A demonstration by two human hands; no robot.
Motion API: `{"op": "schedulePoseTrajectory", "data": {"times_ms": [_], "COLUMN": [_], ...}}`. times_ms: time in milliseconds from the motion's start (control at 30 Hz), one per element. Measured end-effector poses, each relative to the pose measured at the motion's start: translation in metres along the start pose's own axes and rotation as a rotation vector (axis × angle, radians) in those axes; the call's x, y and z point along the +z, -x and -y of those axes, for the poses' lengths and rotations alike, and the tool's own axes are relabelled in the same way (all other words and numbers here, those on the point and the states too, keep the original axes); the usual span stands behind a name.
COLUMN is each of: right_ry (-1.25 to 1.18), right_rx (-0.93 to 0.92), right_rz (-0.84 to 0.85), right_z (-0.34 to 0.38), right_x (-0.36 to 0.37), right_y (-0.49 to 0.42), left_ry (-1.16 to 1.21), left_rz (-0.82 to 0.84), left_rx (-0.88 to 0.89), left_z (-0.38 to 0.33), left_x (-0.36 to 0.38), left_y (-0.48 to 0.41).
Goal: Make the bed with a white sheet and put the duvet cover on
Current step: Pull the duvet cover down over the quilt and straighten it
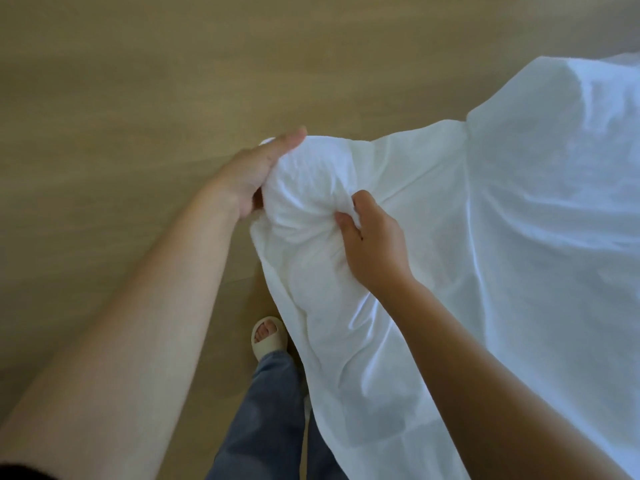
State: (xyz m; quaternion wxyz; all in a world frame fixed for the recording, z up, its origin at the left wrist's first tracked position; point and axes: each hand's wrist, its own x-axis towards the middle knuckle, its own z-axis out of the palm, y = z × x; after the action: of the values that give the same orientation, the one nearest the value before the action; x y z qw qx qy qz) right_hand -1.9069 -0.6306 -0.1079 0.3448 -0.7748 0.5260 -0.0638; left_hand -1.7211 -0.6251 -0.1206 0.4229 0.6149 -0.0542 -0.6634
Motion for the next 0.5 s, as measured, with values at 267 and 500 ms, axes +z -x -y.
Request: {"op": "schedulePoseTrajectory", "data": {"times_ms": [267,500], "right_ry": [-0.098,-0.171], "right_rx": [-0.037,0.163], "right_rz": [-0.057,0.000], "right_z": [-0.001,-0.005], "right_x": [-0.010,-0.023], "right_y": [0.013,0.023], "left_ry": [-0.502,-1.201], "left_rz": [0.389,0.212], "left_rx": [-0.360,-0.370], "left_z": [-0.066,-0.055], "left_x": [-0.006,0.070], "left_y": [-0.018,-0.018]}}
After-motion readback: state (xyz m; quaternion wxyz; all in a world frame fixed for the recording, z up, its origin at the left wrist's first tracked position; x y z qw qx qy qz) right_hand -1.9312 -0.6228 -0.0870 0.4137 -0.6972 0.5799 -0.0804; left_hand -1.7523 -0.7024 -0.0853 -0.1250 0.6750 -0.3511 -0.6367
